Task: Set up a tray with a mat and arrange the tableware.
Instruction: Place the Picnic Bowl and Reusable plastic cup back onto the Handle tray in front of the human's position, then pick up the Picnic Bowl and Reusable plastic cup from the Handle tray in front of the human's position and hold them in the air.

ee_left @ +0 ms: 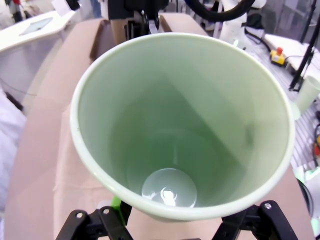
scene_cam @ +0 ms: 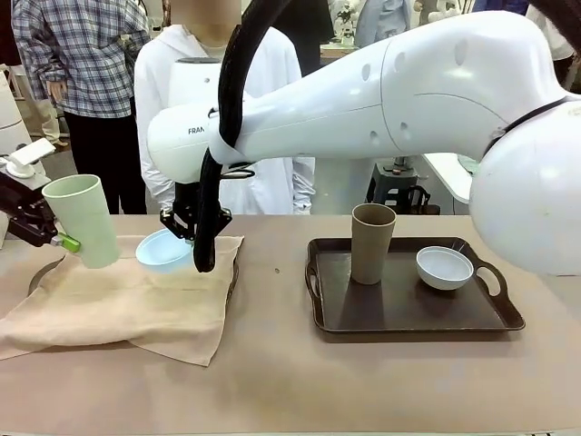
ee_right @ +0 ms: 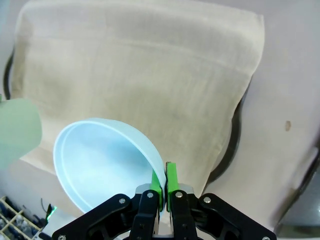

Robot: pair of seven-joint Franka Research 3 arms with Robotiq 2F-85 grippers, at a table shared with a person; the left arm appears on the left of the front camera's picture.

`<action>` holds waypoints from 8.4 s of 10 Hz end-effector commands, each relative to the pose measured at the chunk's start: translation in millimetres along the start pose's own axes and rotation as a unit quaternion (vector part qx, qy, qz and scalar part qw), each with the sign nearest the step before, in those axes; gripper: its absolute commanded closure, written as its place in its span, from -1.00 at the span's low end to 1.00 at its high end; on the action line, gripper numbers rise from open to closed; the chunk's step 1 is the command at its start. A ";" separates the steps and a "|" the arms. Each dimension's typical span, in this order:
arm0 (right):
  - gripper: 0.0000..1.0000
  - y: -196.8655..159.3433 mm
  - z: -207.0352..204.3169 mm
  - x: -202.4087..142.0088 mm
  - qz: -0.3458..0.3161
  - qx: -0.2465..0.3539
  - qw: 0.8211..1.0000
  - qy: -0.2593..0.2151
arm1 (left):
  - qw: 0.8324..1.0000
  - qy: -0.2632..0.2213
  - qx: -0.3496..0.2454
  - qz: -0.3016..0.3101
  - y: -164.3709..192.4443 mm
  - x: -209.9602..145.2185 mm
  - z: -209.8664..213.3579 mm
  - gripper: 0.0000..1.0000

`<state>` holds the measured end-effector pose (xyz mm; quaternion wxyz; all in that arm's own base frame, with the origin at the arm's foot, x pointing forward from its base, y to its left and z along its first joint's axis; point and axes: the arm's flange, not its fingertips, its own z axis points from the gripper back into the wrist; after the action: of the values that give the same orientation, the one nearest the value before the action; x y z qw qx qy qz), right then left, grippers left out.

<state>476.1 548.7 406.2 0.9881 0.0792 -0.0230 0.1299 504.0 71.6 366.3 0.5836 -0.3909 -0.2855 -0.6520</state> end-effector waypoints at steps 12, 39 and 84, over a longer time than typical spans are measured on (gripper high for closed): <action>0.04 -19.7 -78.2 10.1 0.032 0.030 0.999 -0.011 | 0.996 0.005 0.019 -0.082 29.6 -59.3 -44.9 -1.00; -0.74 -70.8 145.4 -112.0 -0.002 -0.063 0.989 -0.137 | 0.828 0.391 0.297 0.271 -77.1 223.1 -8.4 -1.00; -0.74 -495.3 235.6 -295.7 -0.218 0.310 0.910 -0.167 | 0.748 -0.031 0.086 0.657 -98.7 203.4 17.1 -1.00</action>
<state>303.1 -8.4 542.3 0.9178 0.3532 -0.1448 -0.1090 415.5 -17.0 552.3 0.9139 -0.3932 -0.0154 -0.0995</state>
